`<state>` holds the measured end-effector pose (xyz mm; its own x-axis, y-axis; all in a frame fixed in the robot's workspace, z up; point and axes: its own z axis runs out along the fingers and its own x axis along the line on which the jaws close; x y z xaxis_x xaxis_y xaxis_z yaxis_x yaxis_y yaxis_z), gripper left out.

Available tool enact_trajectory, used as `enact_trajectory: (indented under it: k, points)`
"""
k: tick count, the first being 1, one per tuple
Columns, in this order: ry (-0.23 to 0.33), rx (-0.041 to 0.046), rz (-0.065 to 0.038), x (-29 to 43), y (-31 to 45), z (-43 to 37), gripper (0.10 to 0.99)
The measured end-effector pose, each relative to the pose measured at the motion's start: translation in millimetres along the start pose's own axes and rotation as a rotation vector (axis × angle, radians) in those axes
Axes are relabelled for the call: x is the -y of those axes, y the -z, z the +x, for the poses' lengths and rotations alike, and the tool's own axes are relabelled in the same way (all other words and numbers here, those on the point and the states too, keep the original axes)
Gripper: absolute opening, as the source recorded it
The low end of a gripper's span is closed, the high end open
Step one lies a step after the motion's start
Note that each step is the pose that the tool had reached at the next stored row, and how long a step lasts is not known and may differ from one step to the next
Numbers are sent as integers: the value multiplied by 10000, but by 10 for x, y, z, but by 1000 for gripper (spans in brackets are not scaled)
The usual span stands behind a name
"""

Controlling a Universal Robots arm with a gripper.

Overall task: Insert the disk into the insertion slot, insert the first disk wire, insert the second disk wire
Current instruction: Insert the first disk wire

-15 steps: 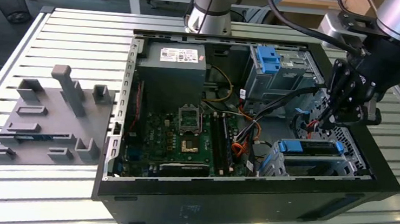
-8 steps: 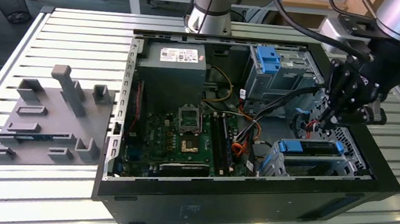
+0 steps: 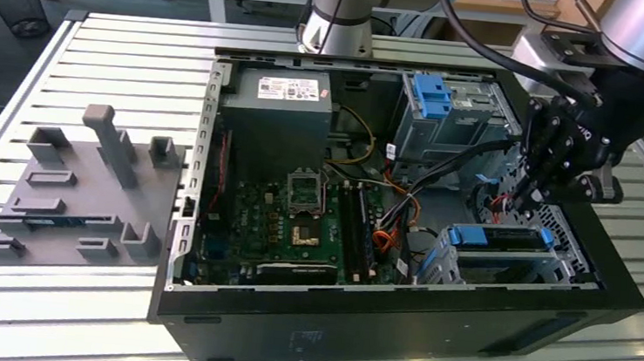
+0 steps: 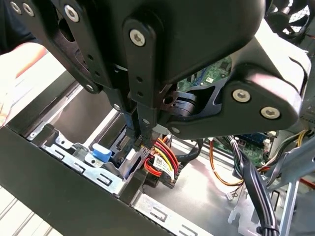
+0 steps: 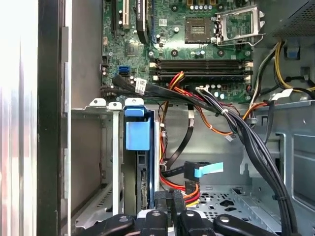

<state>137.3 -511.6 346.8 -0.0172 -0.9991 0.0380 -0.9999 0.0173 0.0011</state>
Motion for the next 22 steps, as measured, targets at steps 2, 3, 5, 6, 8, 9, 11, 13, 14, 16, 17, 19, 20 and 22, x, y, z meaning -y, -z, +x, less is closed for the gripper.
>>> enact_trajectory:
  k: [2,3,5,6,8,9,11,13,14,16,17,19,20,22]
  points:
    - [4,26,65,-11,-6,24,169]
    - [6,40,91,-15,-9,38,169]
    - [11,68,148,-23,-17,68,169]
    - [13,79,181,-27,-21,82,169]
    - [17,88,249,-36,-30,97,169]
    - [18,90,277,-43,-34,99,169]
    - [23,96,303,-51,-40,100,169]
    - [34,118,317,-57,-50,105,169]
    - [39,127,331,-60,-55,112,169]
    - [55,133,346,-62,-63,127,169]
    - [63,133,355,-64,-66,135,169]
    - [89,134,363,-65,-71,148,169]
    - [103,134,364,-65,-72,154,169]
    - [126,136,365,-67,-75,161,169]
